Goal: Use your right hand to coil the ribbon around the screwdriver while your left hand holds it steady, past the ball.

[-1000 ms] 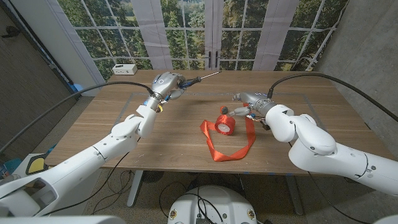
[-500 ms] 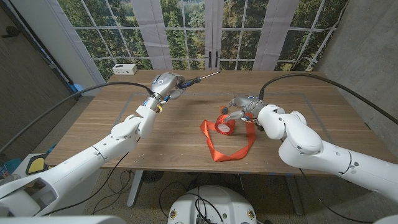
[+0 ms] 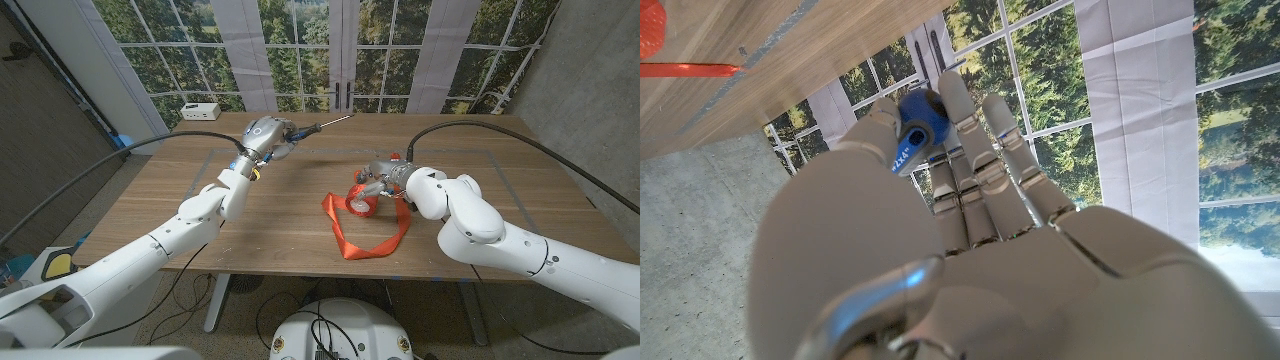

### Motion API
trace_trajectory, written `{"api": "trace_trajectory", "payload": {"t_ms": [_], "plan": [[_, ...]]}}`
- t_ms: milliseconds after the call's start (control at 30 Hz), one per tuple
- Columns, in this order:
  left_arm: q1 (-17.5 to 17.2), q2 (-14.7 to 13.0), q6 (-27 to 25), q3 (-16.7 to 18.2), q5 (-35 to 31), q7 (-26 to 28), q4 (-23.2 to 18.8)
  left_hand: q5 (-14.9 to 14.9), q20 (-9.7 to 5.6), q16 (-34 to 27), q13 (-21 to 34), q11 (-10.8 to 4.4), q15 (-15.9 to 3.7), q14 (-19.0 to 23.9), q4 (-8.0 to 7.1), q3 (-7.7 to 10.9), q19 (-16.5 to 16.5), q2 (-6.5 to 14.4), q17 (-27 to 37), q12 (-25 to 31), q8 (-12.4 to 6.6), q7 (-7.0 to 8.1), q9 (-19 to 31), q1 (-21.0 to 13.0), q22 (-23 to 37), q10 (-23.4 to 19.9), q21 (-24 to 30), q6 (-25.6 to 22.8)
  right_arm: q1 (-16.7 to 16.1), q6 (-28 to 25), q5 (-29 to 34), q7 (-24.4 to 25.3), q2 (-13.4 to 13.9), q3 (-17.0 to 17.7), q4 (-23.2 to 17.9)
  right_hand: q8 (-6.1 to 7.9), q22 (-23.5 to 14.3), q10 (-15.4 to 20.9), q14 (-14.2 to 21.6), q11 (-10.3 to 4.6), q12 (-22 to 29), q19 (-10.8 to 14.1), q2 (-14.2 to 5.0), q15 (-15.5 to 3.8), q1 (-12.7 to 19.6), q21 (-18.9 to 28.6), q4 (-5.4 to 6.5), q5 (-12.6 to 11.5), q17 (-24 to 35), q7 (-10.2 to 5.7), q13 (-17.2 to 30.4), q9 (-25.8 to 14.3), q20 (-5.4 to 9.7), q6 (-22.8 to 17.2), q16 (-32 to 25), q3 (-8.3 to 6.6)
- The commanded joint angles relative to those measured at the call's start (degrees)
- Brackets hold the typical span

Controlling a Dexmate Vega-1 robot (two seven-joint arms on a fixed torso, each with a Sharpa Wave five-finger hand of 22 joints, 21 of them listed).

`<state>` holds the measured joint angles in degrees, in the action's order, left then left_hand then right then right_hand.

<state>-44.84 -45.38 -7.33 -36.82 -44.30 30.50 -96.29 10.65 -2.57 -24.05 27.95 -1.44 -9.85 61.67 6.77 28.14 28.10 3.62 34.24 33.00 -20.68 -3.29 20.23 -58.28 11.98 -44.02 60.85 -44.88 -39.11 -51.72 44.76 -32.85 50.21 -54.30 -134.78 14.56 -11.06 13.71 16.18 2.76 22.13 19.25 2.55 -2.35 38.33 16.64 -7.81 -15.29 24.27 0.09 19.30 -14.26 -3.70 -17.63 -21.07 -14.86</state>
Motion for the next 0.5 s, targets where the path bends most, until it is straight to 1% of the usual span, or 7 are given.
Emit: {"api": "trace_trajectory", "payload": {"t_ms": [33, 67, 200, 267, 333, 433, 500], "plan": [[0.04, -0.05, 0.34, -0.07, 0.39, 0.11, 0.29, 3.03, -0.27, 0.41, 9.98, -9.65, -3.37, 0.94, -0.18, 0.76, -0.17, 5.82, 0.28, -0.23, -5.60, 6.13, 3.88, -5.43, 0.00, -9.89, 0.56, -6.64, 0.21, 1.75, 3.41, -3.46, -2.62, -0.36, 3.03, 0.37, -0.28, 0.92, 0.82, 0.04, 0.60, 0.86, -0.38, -1.34, 0.86, 0.26, 0.05, -0.72, 0.44, 0.01, 0.21, -0.35, 0.04, -0.84, -0.63, 0.17], [0.06, -0.12, 0.34, -0.08, 0.36, 0.02, 0.23, 3.03, -0.24, 0.45, 9.95, -9.64, -3.37, 0.96, -0.18, 0.76, -0.21, 5.81, 0.32, -0.26, -5.62, 6.06, 3.87, -5.42, -0.03, -9.95, 0.62, -6.71, -0.12, 2.10, 2.96, -3.21, -2.74, 0.12, 3.17, 0.36, -0.28, 0.96, 0.84, 0.06, 0.63, 0.85, -0.40, -1.38, 0.92, 0.25, 0.04, -0.73, 0.47, 0.02, 0.22, -0.36, 0.09, -0.83, -0.65, 0.18], [0.01, -0.16, 0.25, 0.00, 0.35, 0.15, 0.18, 3.02, -0.34, 0.56, 9.94, -9.55, -3.37, 1.04, -0.18, 0.76, -0.34, 5.81, 0.44, -0.36, -5.62, 6.03, 3.86, -5.40, -0.12, -9.98, 0.82, -6.70, 0.22, 2.48, 4.03, -4.72, -3.67, -0.37, 4.40, 0.40, -0.28, 1.05, 1.08, -0.08, 0.82, 0.93, -0.56, -1.46, 1.29, 0.25, -0.01, -0.85, 0.74, 0.03, 0.31, -0.40, 0.07, -1.01, -0.85, 0.27], [0.00, -0.18, 0.22, -0.03, 0.33, 0.02, 0.10, 3.02, -0.29, 0.63, 10.00, -9.63, -3.37, 1.07, -0.18, 0.76, -0.37, 5.81, 0.50, -0.35, -5.64, 6.11, 3.83, -5.39, -0.16, -10.07, 0.94, -6.79, -0.21, 3.07, 3.16, -4.52, -3.92, 0.34, 4.87, 0.41, -0.28, 1.11, 1.16, 0.11, 0.92, 1.04, -0.58, -1.48, 1.47, 0.28, -0.06, -0.90, 0.86, 0.02, 0.36, -0.42, 0.08, -1.08, -0.92, 0.34], [0.01, -0.30, 0.24, -0.09, 0.22, -0.12, 0.04, 3.01, -0.31, 0.67, 10.11, -9.61, -3.38, 1.10, -0.17, 0.76, -0.35, 5.79, 0.55, -0.38, -5.67, 6.11, 3.88, -5.39, -0.20, -9.94, 1.03, -6.80, 0.11, 2.56, 4.84, -5.32, -4.26, -0.43, 5.29, 0.43, -0.28, 1.14, 1.14, -0.12, 0.99, 1.06, -0.61, -1.50, 1.58, 0.28, -0.07, -0.94, 0.96, 0.00, 0.39, -0.44, 0.08, -1.18, -0.95, 0.39], [-0.22, -0.31, 0.02, 0.05, 0.25, 0.03, -0.17, 3.00, -0.31, 0.76, 10.08, -9.61, -3.38, 1.15, -0.14, 0.78, -0.41, 5.78, 0.64, -0.43, -5.72, 6.07, 3.93, -5.40, -0.26, -10.07, 1.20, -6.83, -0.20, 2.71, 5.38, -5.43, -4.51, -0.22, 5.64, 0.46, -0.28, 1.52, 1.37, 0.10, 1.27, 1.30, -0.74, -1.51, 1.80, 0.35, -0.06, -1.02, 1.18, 0.04, 0.46, -0.48, 0.07, -1.32, -1.13, 0.50], [-0.38, -0.42, -0.03, 0.15, 0.41, -0.17, -0.43, 3.00, -0.33, 0.81, 10.09, -9.62, -3.38, 1.17, -0.13, 0.78, -0.46, 5.78, 0.69, -0.49, -5.75, 6.10, 3.94, -5.40, -0.29, -10.03, 1.27, -6.87, -0.32, 2.20, 7.14, -5.52, -4.85, -0.76, 6.15, 0.69, -0.28, 1.85, 1.70, -0.11, 1.51, 1.41, -0.85, -1.71, 2.00, 0.37, -0.06, -1.09, 1.36, 0.08, 0.52, -0.51, 0.07, -1.97, -1.32, 0.58]]}}
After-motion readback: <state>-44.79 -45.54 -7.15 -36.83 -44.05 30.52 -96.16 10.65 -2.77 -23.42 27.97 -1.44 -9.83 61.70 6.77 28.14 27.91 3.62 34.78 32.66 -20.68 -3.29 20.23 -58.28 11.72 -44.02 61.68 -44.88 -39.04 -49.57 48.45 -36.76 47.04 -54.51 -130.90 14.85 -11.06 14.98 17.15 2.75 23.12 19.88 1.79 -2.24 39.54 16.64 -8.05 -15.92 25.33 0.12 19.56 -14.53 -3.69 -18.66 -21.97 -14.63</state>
